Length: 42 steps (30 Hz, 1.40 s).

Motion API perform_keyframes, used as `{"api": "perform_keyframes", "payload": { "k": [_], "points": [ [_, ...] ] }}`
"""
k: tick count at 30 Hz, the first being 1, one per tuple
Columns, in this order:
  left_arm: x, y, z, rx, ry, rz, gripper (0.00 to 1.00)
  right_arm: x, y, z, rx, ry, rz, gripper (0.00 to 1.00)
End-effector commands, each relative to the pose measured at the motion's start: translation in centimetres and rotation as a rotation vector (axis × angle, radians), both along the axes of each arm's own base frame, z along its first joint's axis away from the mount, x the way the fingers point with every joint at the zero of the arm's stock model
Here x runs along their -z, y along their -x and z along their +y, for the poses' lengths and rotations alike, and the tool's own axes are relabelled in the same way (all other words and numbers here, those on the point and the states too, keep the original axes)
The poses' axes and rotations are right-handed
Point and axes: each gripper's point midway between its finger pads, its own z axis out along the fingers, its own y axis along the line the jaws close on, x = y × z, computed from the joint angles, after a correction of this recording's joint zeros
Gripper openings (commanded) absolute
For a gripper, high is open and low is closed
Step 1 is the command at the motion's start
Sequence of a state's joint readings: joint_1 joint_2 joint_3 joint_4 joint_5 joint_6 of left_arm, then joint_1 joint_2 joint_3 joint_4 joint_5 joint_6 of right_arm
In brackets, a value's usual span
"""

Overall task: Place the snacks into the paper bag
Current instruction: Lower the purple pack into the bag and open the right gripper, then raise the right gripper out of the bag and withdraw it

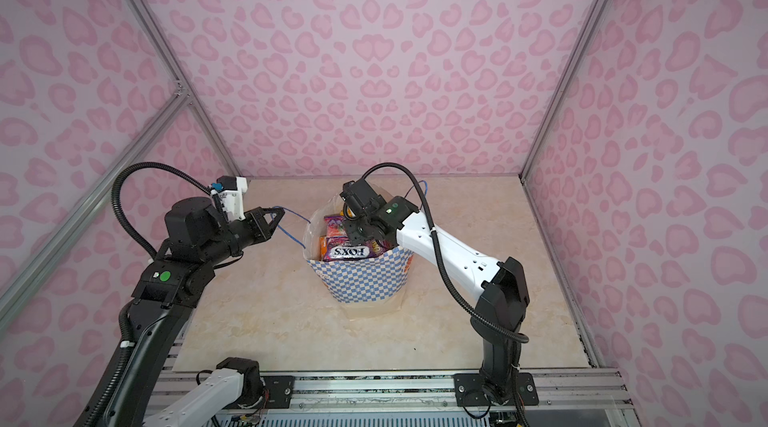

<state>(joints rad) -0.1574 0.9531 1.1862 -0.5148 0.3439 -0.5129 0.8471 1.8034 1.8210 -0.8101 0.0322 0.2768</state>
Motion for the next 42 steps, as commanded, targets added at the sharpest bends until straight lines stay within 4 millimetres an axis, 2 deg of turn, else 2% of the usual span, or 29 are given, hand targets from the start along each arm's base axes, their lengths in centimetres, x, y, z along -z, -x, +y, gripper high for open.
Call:
{"api": "perform_keyframes", "payload": {
  "k": [1,3,6,11,15,21,24,27,31,32,33,34,37,42],
  "points": [
    [-1.2,-0.3,-0.1,0.004,0.003,-0.056,0.06,-2.1,-0.1,0.4,-0.017,-0.044,-0.071,0.56],
    [-1.2,-0.3,-0.1,0.004,0.003,-0.056,0.06,-3.0,0.2,0.8,-0.027,-0.062,-0.087,0.58],
    [-1.2,-0.3,0.0,0.003,0.002,-0.056,0.06,-3.1,0.6,2.0,-0.07,-0.076,-0.078,0.58],
    [-1.1,-0.4,-0.1,0.004,0.002,-0.054,0.06,-1.6,0.9,5.2,-0.158,-0.122,-0.01,0.56],
    [-1.1,-0.3,0.0,0.001,0.0,-0.055,0.06,1.1,0.2,6.4,-0.17,-0.076,0.057,0.56],
    [-1.3,-0.2,0.0,0.0,0.0,-0.062,0.06,6.8,-0.7,6.1,-0.137,-0.021,0.214,0.55],
    [-1.3,-0.2,0.1,-0.002,-0.001,-0.063,0.07,7.6,-0.7,6.1,-0.134,-0.004,0.228,0.55],
    [-1.3,-0.2,0.1,-0.001,0.0,-0.062,0.06,5.3,-1.0,6.1,-0.129,-0.036,0.167,0.56],
    [-1.1,-0.3,0.1,-0.003,-0.001,-0.057,0.06,-0.5,-1.5,5.4,-0.117,-0.09,0.046,0.64],
    [-1.2,-0.3,0.1,-0.002,-0.001,-0.058,0.06,-2.1,-1.5,5.1,-0.113,-0.103,0.014,0.74],
    [-1.1,-0.3,0.1,-0.002,-0.002,-0.056,0.06,-3.5,-1.6,4.8,-0.11,-0.114,-0.018,0.97],
    [-1.1,-0.3,0.1,-0.003,-0.002,-0.055,0.06,-5.2,-1.5,4.3,-0.108,-0.127,-0.056,0.98],
    [-1.1,-0.4,0.1,-0.003,-0.002,-0.055,0.06,-9.5,-1.5,2.1,-0.072,-0.164,-0.184,0.99],
    [-0.9,-0.4,0.1,-0.003,-0.002,-0.051,0.07,-15.7,-1.5,-4.4,0.046,-0.346,-0.344,0.99]
  ]
}}
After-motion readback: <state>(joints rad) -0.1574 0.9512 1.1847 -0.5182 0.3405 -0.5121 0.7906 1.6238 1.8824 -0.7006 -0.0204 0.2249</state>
